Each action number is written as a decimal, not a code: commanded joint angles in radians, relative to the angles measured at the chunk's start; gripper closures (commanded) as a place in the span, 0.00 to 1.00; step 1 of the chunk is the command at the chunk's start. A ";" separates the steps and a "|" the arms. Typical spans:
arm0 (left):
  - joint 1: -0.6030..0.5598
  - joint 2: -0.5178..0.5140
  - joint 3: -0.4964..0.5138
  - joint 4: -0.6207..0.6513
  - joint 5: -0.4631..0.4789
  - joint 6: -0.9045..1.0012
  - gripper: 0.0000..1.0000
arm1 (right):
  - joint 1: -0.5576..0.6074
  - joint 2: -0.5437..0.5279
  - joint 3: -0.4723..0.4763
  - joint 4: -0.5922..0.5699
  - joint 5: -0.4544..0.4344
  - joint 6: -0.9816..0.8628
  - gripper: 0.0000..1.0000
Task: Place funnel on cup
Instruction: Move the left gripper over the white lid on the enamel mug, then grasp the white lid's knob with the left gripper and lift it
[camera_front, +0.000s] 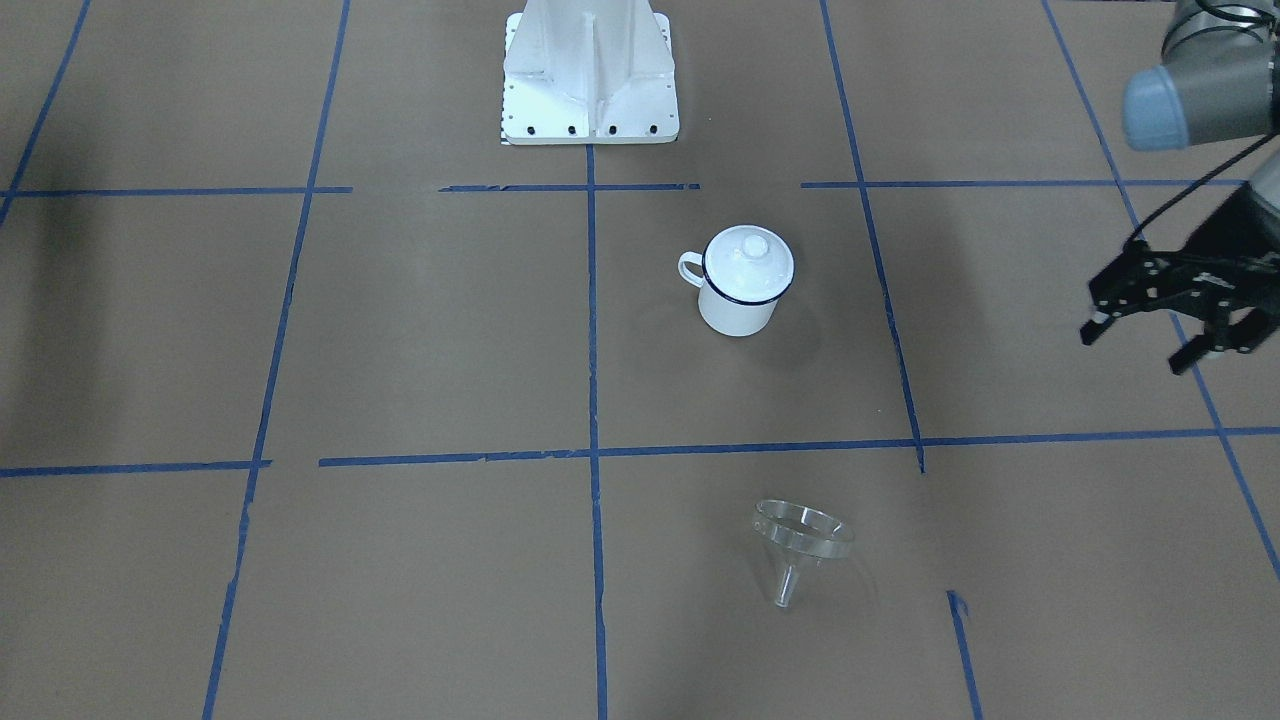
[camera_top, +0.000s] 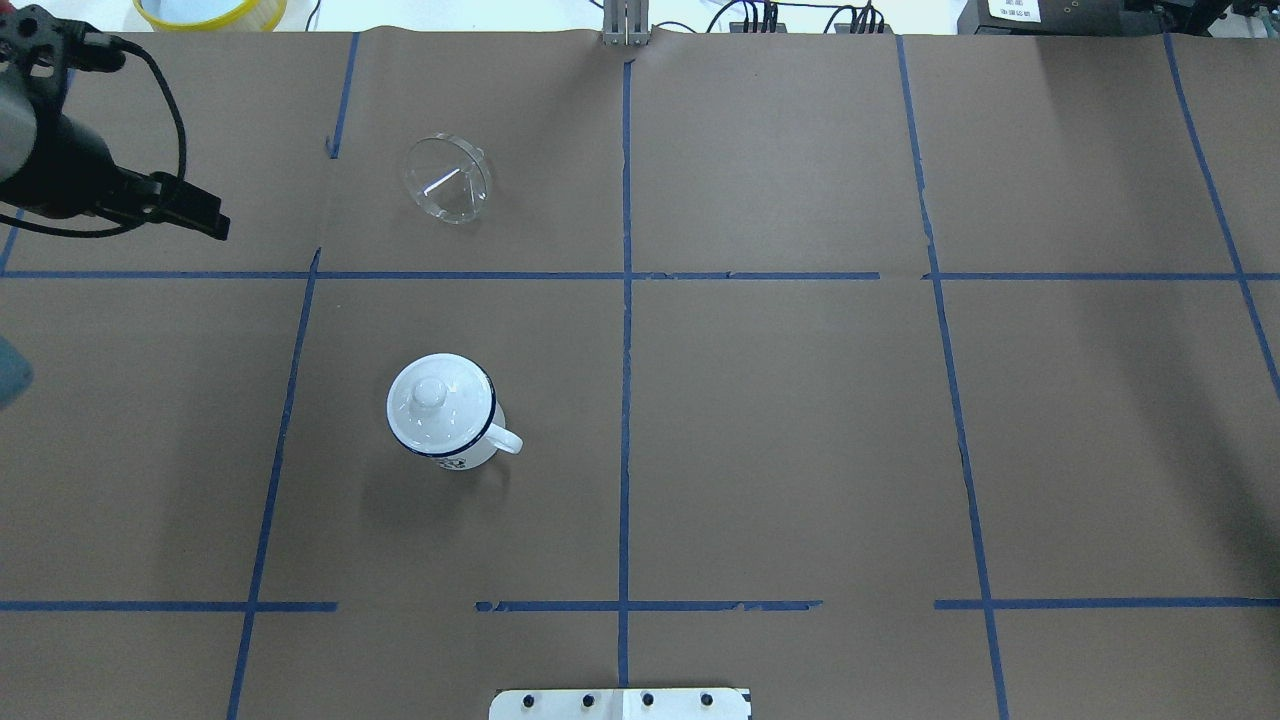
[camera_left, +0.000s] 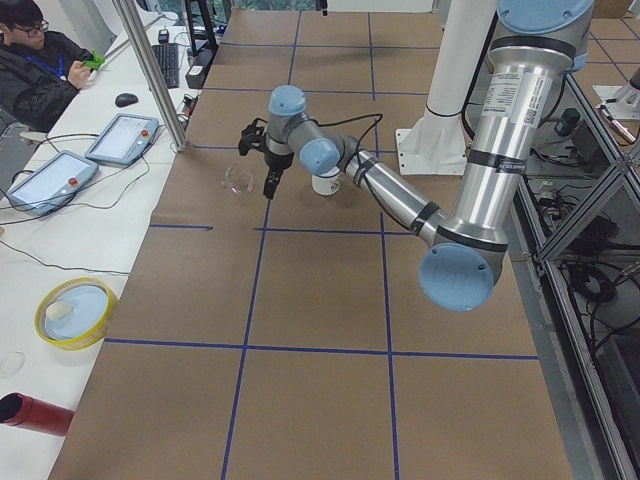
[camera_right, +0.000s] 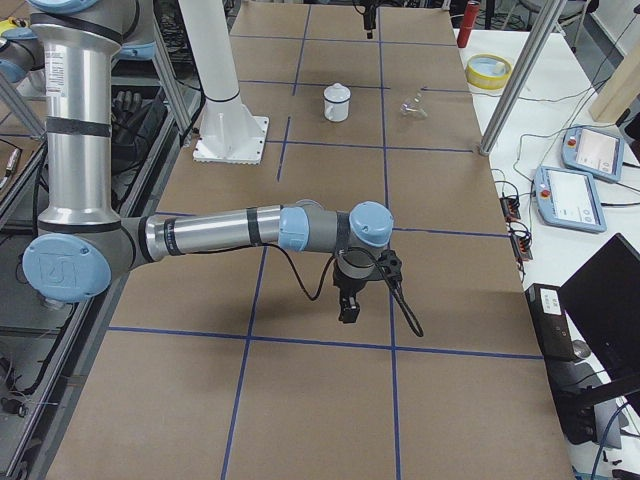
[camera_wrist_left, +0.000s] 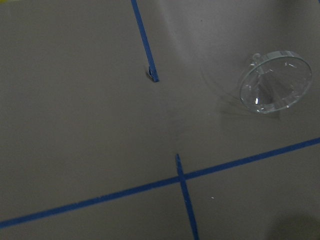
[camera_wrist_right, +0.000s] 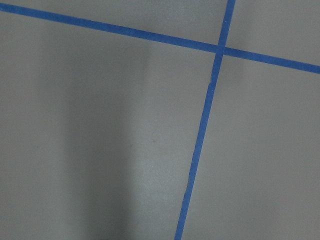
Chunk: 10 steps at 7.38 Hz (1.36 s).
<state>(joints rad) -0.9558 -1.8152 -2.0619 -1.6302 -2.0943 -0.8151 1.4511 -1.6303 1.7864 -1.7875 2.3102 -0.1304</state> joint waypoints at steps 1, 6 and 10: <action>0.223 -0.097 -0.077 0.082 0.142 -0.357 0.00 | 0.000 0.001 0.001 0.000 0.000 0.000 0.00; 0.394 -0.204 0.065 0.086 0.276 -0.541 0.00 | 0.000 0.001 -0.001 0.000 0.000 0.000 0.00; 0.413 -0.205 0.078 0.086 0.289 -0.542 0.19 | 0.000 0.000 0.001 0.000 0.000 0.000 0.00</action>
<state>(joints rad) -0.5457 -2.0199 -1.9838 -1.5447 -1.8115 -1.3573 1.4512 -1.6305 1.7870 -1.7871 2.3102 -0.1304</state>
